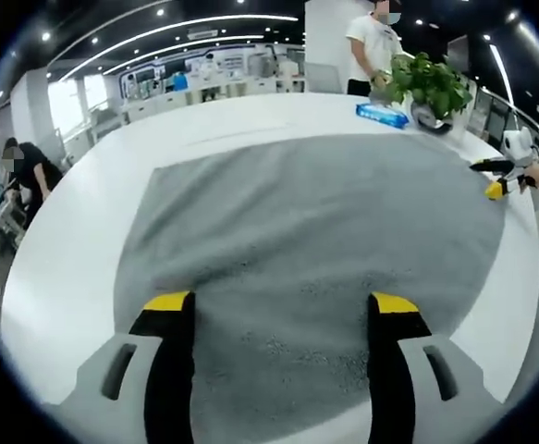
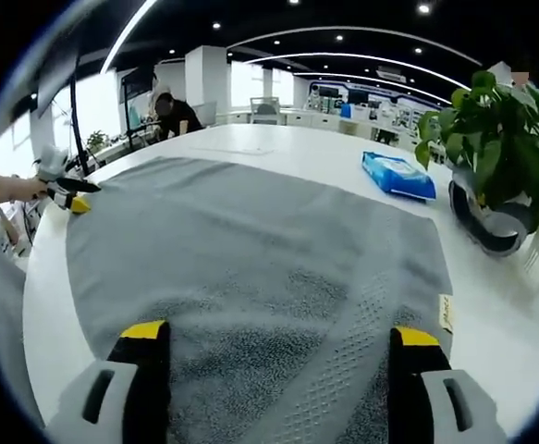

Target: Open the folded towel by lifting each exposed corner and separating the folded layers until the towel lies flat within the target outline without major curled edges

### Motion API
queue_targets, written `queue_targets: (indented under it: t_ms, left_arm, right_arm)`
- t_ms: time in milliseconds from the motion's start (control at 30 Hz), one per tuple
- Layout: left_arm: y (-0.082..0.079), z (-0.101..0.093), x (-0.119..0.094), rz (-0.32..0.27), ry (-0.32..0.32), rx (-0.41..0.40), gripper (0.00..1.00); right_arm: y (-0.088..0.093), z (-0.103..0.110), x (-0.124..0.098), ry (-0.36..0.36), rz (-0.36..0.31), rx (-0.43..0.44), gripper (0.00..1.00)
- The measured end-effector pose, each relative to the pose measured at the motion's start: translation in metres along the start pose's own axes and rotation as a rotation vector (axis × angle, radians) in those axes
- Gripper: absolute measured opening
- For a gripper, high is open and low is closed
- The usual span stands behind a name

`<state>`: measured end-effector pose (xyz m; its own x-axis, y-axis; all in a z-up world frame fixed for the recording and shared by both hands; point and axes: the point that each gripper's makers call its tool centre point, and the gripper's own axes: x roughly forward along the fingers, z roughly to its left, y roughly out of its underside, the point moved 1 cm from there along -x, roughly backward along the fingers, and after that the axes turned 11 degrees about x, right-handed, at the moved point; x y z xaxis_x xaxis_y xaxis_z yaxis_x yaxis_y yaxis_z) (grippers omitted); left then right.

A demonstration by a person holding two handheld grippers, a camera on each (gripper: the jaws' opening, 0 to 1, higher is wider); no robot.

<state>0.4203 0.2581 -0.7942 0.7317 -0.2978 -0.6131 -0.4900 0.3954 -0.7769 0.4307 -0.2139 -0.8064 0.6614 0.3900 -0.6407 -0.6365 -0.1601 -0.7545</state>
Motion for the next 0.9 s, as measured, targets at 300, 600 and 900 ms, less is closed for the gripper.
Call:
queue_targets:
  t_ms: [300, 600, 900]
  left_arm:
    - [-0.021, -0.019, -0.042, -0.131, -0.046, -0.064, 0.97]
    - [-0.045, -0.053, -0.105, -0.276, -0.137, -0.030, 0.99]
    - [-0.065, -0.092, -0.151, -0.426, -0.207, -0.025, 0.99]
  right_arm:
    - [-0.022, 0.024, -0.056, 0.030, -0.177, -0.009, 1.00]
    - [-0.006, 0.060, -0.127, 0.065, -0.272, -0.001, 1.00]
    - [-0.009, 0.098, -0.170, 0.117, -0.418, -0.086, 1.00]
